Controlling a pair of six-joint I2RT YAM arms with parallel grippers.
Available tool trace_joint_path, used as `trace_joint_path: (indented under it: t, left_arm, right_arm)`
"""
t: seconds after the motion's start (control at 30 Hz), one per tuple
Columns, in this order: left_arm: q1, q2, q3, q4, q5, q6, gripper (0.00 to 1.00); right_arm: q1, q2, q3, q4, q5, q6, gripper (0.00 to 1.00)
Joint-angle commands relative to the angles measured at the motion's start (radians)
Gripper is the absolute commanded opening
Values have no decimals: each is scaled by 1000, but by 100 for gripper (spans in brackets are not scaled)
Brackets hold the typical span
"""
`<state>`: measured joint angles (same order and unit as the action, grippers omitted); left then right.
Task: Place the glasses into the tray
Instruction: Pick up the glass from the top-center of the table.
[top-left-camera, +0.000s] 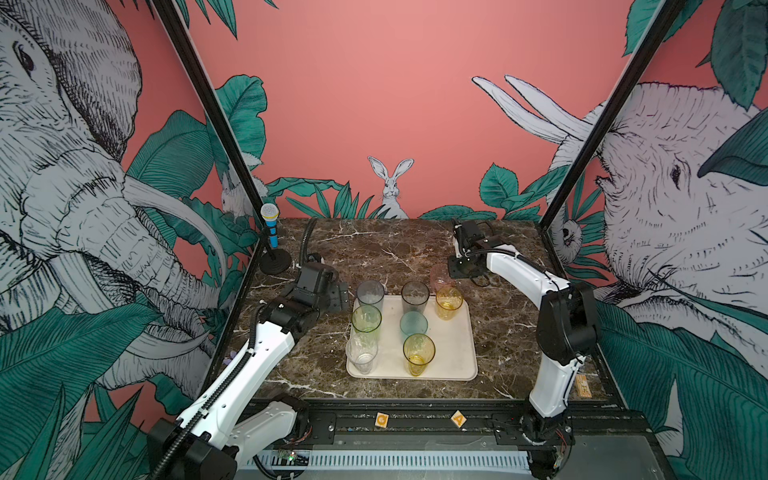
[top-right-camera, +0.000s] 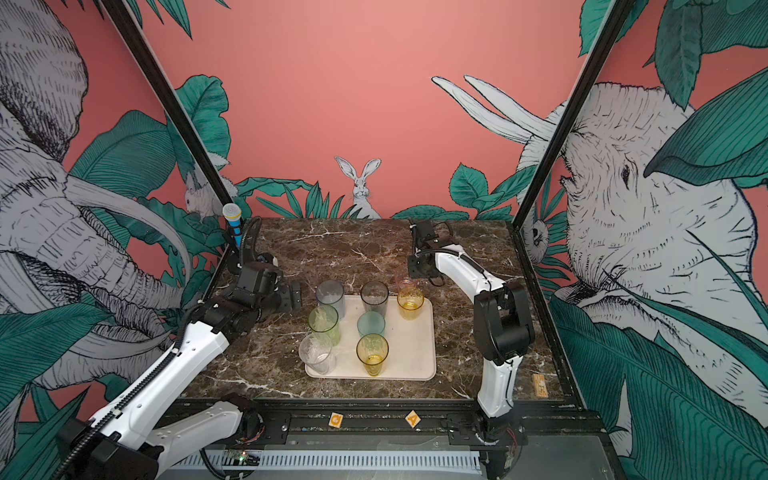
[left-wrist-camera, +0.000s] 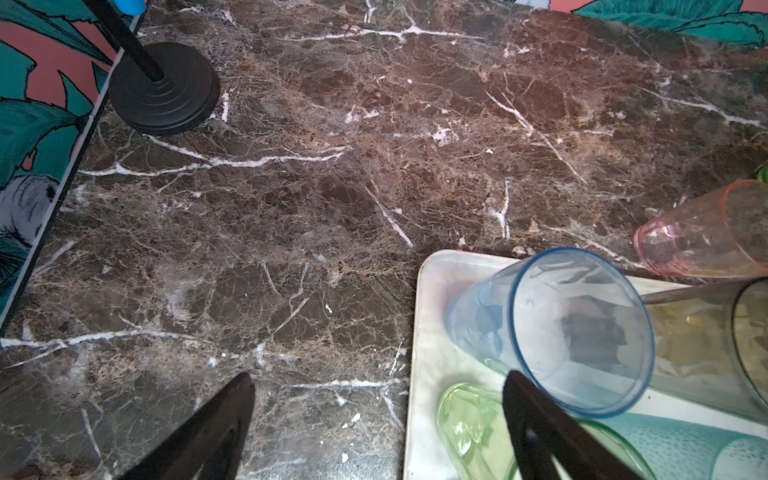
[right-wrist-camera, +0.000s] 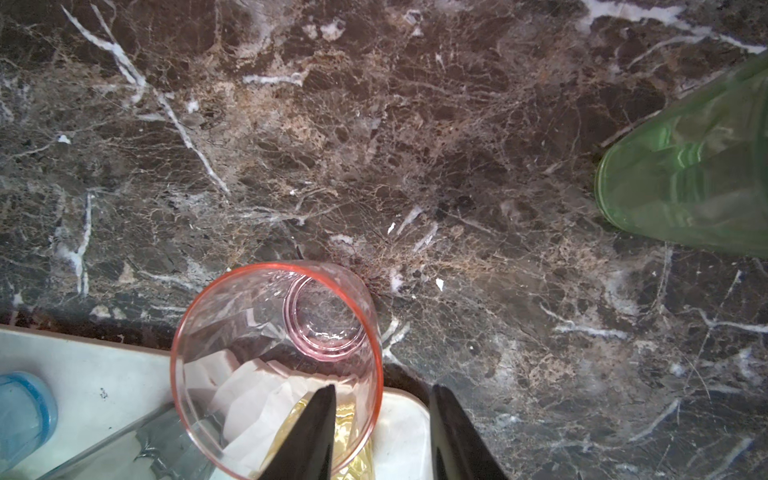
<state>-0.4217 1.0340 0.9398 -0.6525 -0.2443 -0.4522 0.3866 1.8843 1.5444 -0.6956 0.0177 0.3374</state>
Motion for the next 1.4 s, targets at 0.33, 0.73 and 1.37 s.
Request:
trace_joint_path:
  t: [0.33, 0.73, 1.37]
  left_arm:
    - [7, 0, -14, -11, 7, -13, 94]
    - [7, -3, -13, -10, 13, -17, 94]
    - [6, -1, -21, -5, 14, -20, 94]
  right_arm:
    - [-5, 45, 17, 8, -13, 15, 33]
    - [-6, 68, 29, 9, -28, 20, 19]
    - [-6, 51, 61, -28, -13, 17, 2]
